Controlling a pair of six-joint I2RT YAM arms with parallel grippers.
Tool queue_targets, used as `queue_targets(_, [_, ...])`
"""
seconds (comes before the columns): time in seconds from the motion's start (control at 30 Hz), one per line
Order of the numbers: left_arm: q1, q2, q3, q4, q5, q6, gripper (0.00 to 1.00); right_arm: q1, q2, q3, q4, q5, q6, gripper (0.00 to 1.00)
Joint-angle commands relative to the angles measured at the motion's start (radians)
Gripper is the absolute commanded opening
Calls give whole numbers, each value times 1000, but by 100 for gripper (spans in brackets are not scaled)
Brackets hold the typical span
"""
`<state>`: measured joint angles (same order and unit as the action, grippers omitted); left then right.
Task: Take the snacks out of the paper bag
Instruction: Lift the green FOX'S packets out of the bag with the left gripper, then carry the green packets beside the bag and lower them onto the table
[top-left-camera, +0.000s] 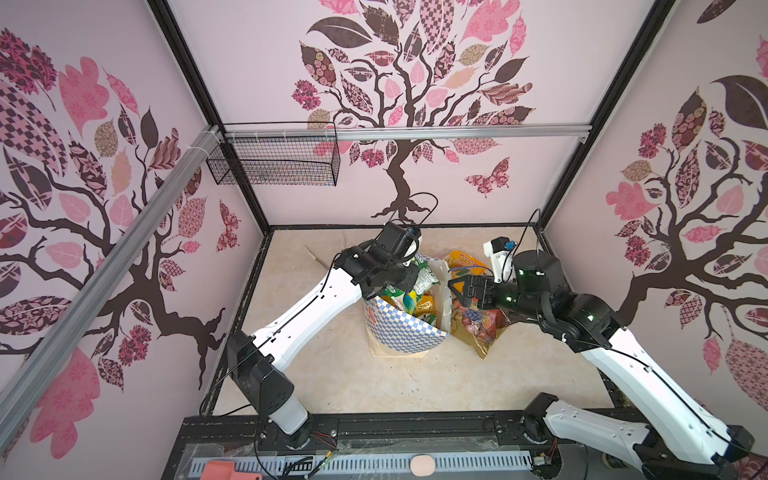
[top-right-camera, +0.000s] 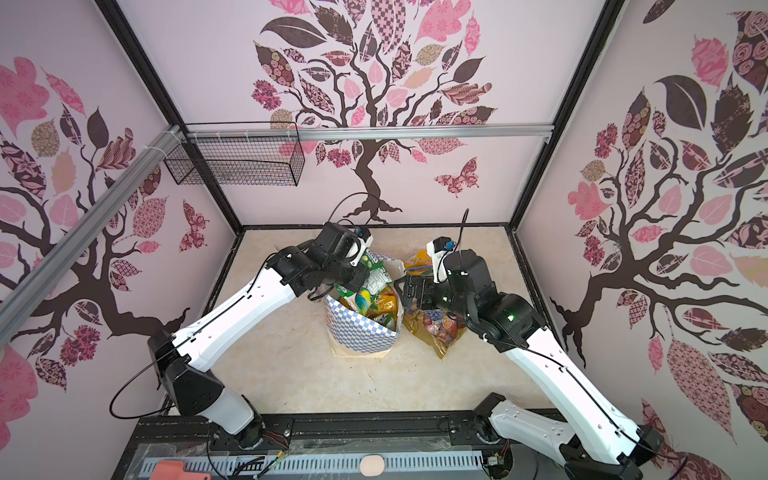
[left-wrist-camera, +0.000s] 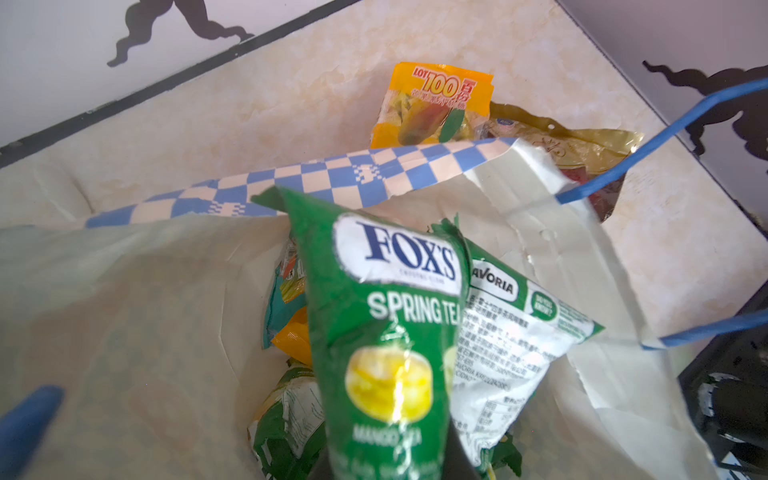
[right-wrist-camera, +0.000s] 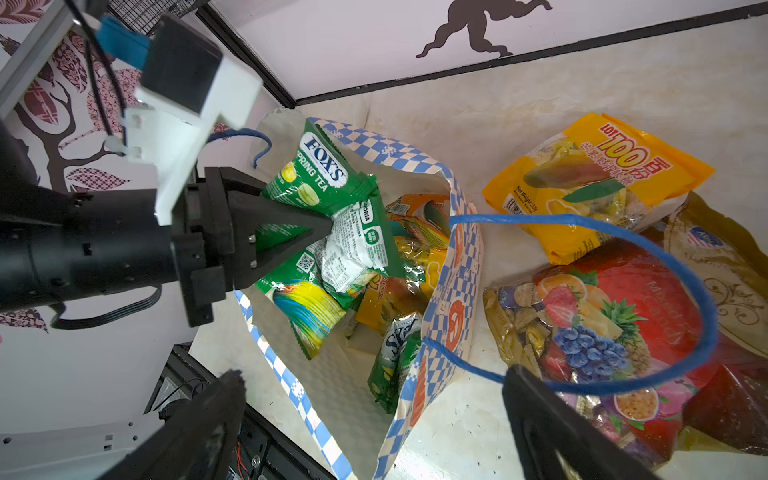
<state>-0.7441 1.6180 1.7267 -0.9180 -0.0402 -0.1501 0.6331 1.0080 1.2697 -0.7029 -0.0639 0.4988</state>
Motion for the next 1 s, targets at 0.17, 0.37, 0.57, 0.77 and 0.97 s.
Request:
queue_targets(0.17, [-42, -97, 164, 66, 30, 23, 0, 2, -40, 34, 59, 6, 33, 100])
queue_targets(0.37, [-70, -196, 173, 65, -37, 20, 0, 3, -70, 45, 92, 3, 40, 100])
queue_targets(0.57, [-74, -386, 63, 42, -126, -6, 0, 2, -90, 10, 135, -23, 27, 100])
queue_targets(0.77, [-41, -604, -138, -12, -293, -86, 0, 3, -98, -28, 185, -36, 17, 100])
queue_targets(0.97, [55, -753, -329, -101, -385, -190, 0, 2, -75, -39, 182, -29, 9, 100])
